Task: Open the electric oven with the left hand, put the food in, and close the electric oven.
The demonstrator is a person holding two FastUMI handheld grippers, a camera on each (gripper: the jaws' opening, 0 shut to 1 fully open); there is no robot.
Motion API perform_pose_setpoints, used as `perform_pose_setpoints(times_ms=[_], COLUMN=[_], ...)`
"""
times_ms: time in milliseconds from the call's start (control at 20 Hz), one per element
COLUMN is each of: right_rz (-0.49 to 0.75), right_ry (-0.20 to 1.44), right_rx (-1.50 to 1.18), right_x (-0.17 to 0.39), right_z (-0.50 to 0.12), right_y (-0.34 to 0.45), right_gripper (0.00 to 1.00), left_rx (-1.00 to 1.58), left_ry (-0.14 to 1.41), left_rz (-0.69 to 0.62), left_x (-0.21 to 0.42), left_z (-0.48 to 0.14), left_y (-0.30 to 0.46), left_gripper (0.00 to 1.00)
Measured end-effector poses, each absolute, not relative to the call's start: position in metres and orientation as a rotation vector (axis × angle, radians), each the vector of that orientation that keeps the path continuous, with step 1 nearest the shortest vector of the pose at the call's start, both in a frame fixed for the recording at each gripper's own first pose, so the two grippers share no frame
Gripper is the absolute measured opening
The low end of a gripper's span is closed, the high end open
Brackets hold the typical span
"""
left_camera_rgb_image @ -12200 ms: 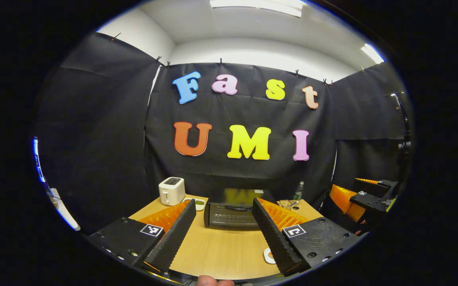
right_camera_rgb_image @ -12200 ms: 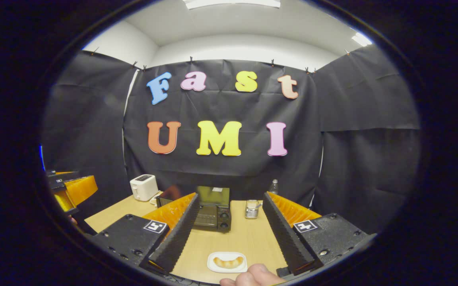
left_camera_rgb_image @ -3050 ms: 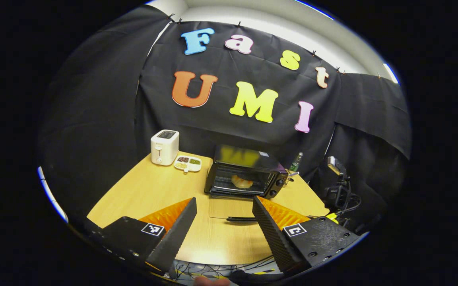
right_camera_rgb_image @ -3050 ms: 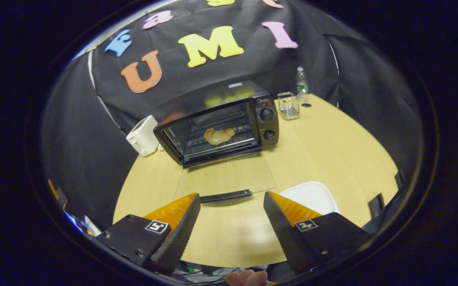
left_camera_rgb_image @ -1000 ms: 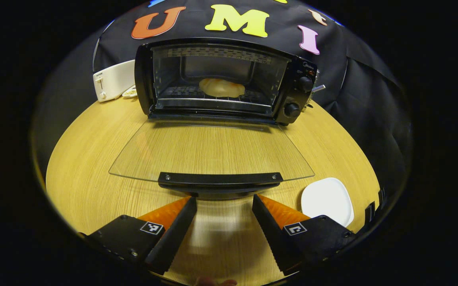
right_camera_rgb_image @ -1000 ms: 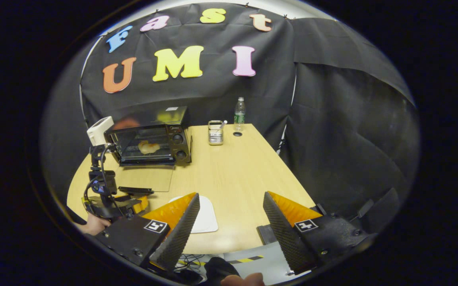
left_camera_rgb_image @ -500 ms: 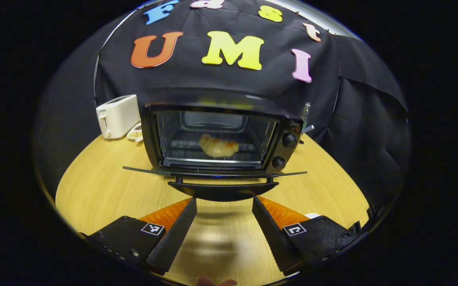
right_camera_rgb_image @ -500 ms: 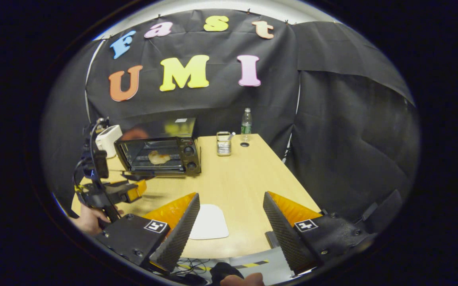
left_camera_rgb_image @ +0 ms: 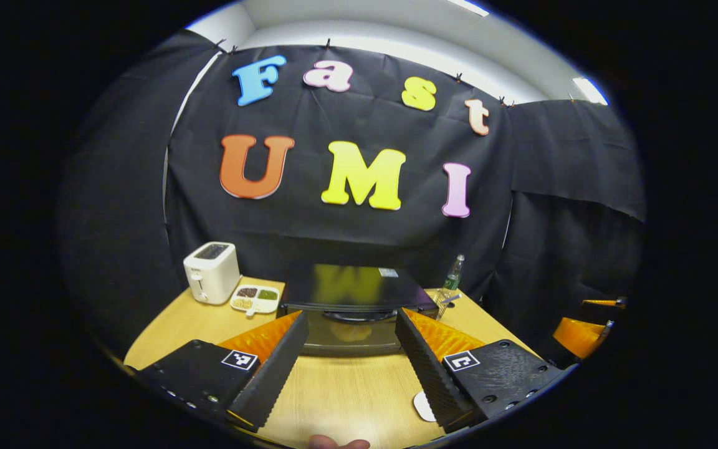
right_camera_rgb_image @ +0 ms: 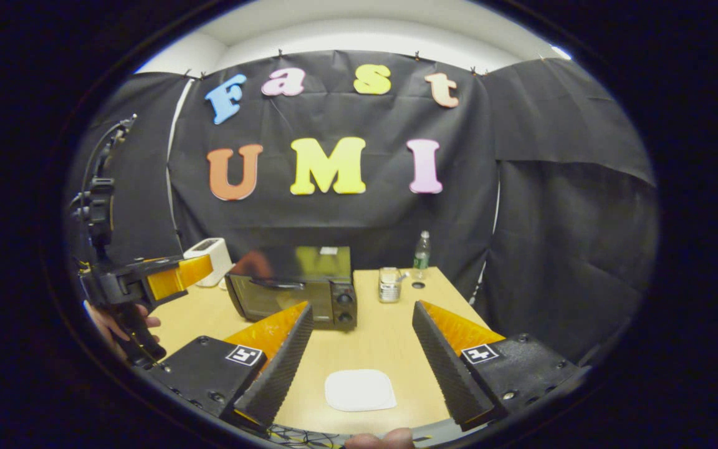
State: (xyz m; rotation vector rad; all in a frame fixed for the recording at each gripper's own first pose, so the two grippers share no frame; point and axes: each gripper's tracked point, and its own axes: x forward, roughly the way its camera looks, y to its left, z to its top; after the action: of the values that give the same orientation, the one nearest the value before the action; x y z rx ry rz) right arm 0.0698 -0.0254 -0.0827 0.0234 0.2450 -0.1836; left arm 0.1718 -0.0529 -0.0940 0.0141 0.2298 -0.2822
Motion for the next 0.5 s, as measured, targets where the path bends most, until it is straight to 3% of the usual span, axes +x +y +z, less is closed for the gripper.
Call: perform_pose_setpoints(times_ms=[250,500], right_rz=[-0.171,-0.141], right_ry=[0.139,0.125], right_rx=[0.019,0.016], right_x=[0.057,0.026], right_z=[-0.034,-0.024], right_y=[0.011,0.042], right_gripper=[0.97,0.97], left_rx=[0.033,0.018], left_ry=[0.122,0.110], left_rz=[-0.278,-0.249], left_x=[0.111,0.051], left_z=[-0.026,-0.009], left_y=[-0.017,0.002], left_gripper=[0.92,0.92])
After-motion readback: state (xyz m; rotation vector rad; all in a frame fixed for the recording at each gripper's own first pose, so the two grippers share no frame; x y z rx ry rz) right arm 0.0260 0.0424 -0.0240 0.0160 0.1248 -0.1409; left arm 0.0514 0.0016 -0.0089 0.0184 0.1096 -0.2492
